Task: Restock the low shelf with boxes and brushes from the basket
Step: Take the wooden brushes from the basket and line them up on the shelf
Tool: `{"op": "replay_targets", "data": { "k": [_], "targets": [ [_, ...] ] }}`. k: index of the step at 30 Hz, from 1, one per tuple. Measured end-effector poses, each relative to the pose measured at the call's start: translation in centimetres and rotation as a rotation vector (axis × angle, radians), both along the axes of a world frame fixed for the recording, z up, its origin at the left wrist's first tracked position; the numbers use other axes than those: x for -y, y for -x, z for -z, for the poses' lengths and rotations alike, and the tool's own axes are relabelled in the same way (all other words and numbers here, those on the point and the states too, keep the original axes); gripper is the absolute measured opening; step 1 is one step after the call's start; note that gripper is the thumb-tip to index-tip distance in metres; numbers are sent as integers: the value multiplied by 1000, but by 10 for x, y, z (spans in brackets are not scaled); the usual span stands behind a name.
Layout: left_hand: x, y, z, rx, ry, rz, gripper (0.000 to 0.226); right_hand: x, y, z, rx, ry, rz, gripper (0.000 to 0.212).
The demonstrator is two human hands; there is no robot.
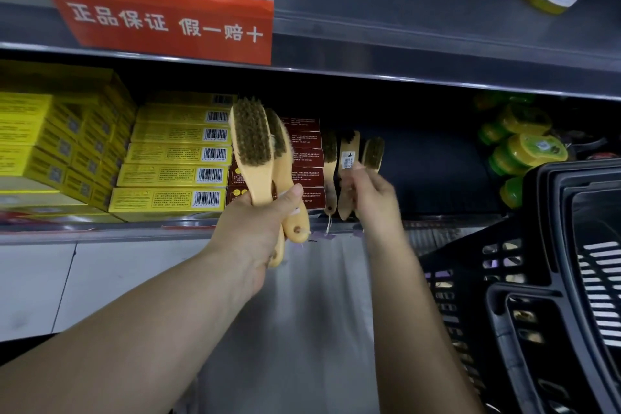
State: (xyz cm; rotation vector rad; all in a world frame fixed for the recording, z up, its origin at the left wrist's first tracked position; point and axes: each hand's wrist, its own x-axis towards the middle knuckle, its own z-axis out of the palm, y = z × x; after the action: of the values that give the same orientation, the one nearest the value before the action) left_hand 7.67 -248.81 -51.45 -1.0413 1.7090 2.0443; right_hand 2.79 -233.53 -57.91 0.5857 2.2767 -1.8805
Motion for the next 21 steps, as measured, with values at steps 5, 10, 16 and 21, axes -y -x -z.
{"op": "replay_targets", "data": {
  "k": [5, 10, 16, 21],
  "targets": [
    [-3, -1, -2, -19, -12, 52, 16, 23, -41, -48, 67, 341, -462, 21],
    [-7, 0, -1, -68, 31, 44, 17, 10, -38, -46, 124, 328, -345, 15],
    [-6, 3, -3, -141, 83, 38, 26, -39, -16, 7, 171, -1, 172, 13],
    [-6, 1, -1, -138, 87, 48, 15, -72, 5, 43, 262, -238, 222, 17]
  ]
}}
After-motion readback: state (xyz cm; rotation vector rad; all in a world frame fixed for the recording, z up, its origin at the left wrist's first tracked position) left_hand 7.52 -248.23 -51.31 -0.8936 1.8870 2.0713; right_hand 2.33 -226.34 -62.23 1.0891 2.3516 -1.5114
